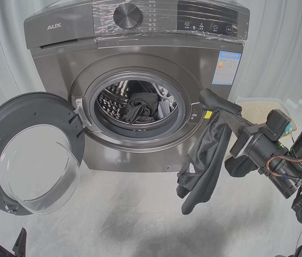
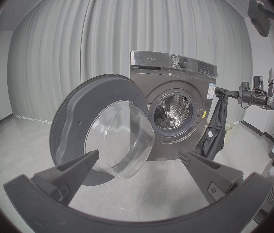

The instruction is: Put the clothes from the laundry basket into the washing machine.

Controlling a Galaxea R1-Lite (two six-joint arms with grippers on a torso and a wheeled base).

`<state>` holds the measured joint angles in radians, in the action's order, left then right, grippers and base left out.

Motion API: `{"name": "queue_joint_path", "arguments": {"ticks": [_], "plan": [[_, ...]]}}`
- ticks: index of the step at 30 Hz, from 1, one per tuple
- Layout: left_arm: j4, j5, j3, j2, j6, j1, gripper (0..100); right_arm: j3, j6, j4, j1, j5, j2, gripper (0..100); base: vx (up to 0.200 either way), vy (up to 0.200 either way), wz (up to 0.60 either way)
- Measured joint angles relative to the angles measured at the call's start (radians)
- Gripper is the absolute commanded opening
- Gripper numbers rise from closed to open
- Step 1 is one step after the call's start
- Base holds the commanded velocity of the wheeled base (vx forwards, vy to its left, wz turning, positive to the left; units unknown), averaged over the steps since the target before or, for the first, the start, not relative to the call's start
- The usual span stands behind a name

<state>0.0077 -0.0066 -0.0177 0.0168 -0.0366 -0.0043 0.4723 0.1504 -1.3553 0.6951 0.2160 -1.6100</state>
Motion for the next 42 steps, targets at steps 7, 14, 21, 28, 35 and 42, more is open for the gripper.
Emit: {"name": "queue_joint_path", "arguments": {"ticks": [7,14,21,28,35,42], "plan": [[0.000,0.000,0.000,0.000,0.000,0.000,100,-0.003,0.001,0.000,-0.001,0.000,-0.001,0,0.000,0.057,0.00],[0.000,-0.001,0.000,0.000,0.000,0.000,100,-0.006,0.001,0.000,0.005,0.000,-0.003,0,0.000,0.200,0.00],[-0.001,-0.002,0.000,0.001,0.012,0.001,100,-0.006,0.003,0.001,0.022,-0.001,-0.004,0,0.000,0.029,0.00],[-0.001,-0.007,0.000,0.001,0.033,0.001,100,0.000,0.021,-0.002,0.074,0.003,-0.003,0,0.000,0.000,0.00],[-0.002,-0.007,0.000,0.001,0.035,0.002,100,0.016,0.024,-0.008,0.123,0.006,-0.016,0,0.000,0.000,0.00],[-0.002,-0.018,0.000,0.001,0.042,0.003,100,0.029,0.024,-0.014,0.137,0.009,-0.055,0,0.000,0.000,0.00]]}}
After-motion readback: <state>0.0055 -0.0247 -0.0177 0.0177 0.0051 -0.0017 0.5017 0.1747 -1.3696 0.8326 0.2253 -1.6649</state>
